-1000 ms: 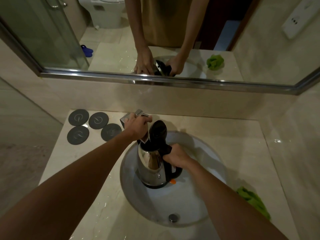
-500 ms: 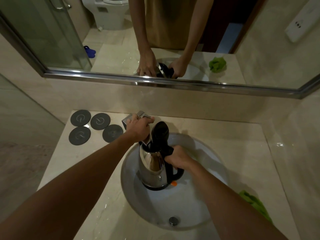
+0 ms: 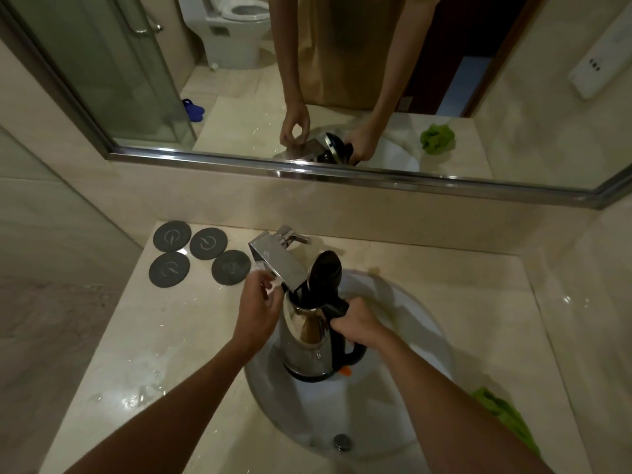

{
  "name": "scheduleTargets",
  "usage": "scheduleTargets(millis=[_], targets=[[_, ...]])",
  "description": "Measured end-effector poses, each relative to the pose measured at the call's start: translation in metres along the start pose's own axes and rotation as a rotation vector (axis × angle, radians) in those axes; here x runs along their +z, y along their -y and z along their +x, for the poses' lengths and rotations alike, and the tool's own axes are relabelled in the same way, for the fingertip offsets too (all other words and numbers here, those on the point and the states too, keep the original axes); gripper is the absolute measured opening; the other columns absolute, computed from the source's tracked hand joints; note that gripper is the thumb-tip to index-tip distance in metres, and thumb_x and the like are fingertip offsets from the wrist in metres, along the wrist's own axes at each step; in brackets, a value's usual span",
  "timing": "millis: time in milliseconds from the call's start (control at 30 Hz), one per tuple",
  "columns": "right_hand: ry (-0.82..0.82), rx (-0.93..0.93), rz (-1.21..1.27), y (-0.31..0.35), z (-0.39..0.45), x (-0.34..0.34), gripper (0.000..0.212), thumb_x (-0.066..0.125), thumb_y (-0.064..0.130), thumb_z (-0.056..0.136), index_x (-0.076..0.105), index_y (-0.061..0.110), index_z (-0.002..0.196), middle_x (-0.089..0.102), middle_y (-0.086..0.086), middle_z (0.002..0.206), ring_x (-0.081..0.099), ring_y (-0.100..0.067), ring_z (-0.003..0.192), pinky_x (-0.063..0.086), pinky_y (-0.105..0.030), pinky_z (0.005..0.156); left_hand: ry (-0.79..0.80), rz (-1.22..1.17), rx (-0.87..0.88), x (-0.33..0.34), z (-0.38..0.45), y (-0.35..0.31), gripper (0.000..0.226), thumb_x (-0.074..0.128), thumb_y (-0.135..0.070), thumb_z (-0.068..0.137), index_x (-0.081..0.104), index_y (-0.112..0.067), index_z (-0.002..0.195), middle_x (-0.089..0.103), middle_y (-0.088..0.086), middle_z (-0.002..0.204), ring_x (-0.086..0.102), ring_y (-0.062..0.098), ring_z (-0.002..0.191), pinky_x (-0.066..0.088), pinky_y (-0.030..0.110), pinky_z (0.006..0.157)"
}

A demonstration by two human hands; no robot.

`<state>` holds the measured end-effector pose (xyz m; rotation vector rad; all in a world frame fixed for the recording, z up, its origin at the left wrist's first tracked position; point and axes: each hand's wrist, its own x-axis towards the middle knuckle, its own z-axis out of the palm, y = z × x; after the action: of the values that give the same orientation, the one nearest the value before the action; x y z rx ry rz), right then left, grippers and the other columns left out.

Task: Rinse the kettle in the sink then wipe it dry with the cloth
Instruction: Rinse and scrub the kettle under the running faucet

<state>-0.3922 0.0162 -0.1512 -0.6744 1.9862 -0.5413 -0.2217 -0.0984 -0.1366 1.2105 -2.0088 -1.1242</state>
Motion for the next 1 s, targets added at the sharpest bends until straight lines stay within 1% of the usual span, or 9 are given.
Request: scheduleTargets(millis=[67,133,200,267,300,367,500,767,1000], targets=[[-0.008,-0.007,-0.006,-0.001,-0.001,0.002,0.006,0.065,0.008,0.077,0.06,0.012,0.074,0.059,-0.005,0.065,0.059,-0.018,0.06,0.045,-0.028,0.055,0.008,0.045,-0.079,0.003,-0.01,0.01,0.016,0.063,-0.023,0.088,0.053,-0.017,0.099,0.054,0.0,0.094,0.053,0.011,0.081,0.048,0.026,0.067],[-0.012,-0.012,-0.013,0.0,-0.001,0.003,0.007,0.065,0.009,0.076,0.061,0.014,0.075,0.061,-0.004,0.067,0.061,-0.018,0.062,0.045,-0.028,0.055,0.074,0.12,-0.164,0.007,-0.016,0.017,0.032,0.065,-0.036,0.085,0.054,-0.017,0.109,0.055,-0.003,0.104,0.054,0.013,0.087,0.048,0.027,0.072],[-0.016,-0.017,-0.02,0.001,-0.001,0.005,0.01,0.065,0.01,0.076,0.059,0.016,0.072,0.061,-0.004,0.068,0.061,-0.017,0.063,0.045,-0.027,0.055,0.194,0.132,-0.197,0.01,-0.019,0.018,0.054,0.068,-0.045,0.081,0.051,-0.017,0.124,0.05,-0.008,0.112,0.054,0.012,0.098,0.045,0.024,0.078],[-0.026,-0.016,-0.016,0.001,-0.002,0.007,0.011,0.065,0.011,0.076,0.059,0.016,0.07,0.061,-0.003,0.068,0.061,-0.017,0.064,0.045,-0.026,0.056,0.302,0.07,-0.177,0.015,-0.022,0.016,0.063,0.073,-0.045,0.077,0.047,-0.021,0.13,0.054,-0.012,0.113,0.055,0.002,0.095,0.044,0.013,0.076],[-0.031,-0.015,-0.01,0.001,-0.003,0.007,0.009,0.065,0.011,0.076,0.059,0.016,0.071,0.062,-0.003,0.068,0.062,-0.017,0.065,0.045,-0.027,0.057,0.33,0.052,-0.172,0.018,-0.022,0.015,0.064,0.076,-0.041,0.075,0.048,-0.022,0.129,0.057,-0.012,0.111,0.055,-0.004,0.09,0.043,0.008,0.072],[-0.037,-0.012,0.005,0.001,-0.004,0.008,0.004,0.065,0.011,0.076,0.062,0.013,0.076,0.063,-0.004,0.07,0.063,-0.018,0.066,0.046,-0.027,0.058,0.331,0.063,-0.183,0.021,-0.022,0.015,0.062,0.079,-0.038,0.073,0.049,-0.023,0.126,0.059,-0.012,0.106,0.054,-0.008,0.085,0.046,0.01,0.071],[-0.038,0.001,0.019,0.001,-0.006,0.01,0.004,0.066,0.011,0.078,0.065,0.013,0.081,0.065,-0.004,0.073,0.065,-0.019,0.07,0.049,-0.028,0.061,0.361,0.072,-0.234,0.025,-0.021,0.024,0.07,0.077,-0.045,0.072,0.046,-0.022,0.13,0.063,-0.007,0.111,0.06,0.004,0.094,0.054,0.03,0.085],[-0.041,0.005,0.002,0.003,-0.008,0.01,0.006,0.064,0.01,0.077,0.064,0.014,0.081,0.067,-0.005,0.075,0.066,-0.02,0.073,0.051,-0.029,0.06,0.417,0.067,-0.274,0.023,-0.022,0.029,0.079,0.073,-0.054,0.071,0.041,-0.022,0.136,0.062,-0.006,0.12,0.06,0.009,0.106,0.052,0.037,0.092],[-0.03,0.018,-0.02,0.006,-0.01,0.01,0.008,0.062,0.009,0.078,0.064,0.012,0.085,0.066,-0.005,0.077,0.064,-0.017,0.069,0.048,-0.026,0.055,0.43,0.04,-0.274,0.022,-0.021,0.025,0.073,0.073,-0.046,0.075,0.04,-0.023,0.136,0.058,-0.001,0.128,0.055,0.008,0.107,0.049,0.033,0.094]])
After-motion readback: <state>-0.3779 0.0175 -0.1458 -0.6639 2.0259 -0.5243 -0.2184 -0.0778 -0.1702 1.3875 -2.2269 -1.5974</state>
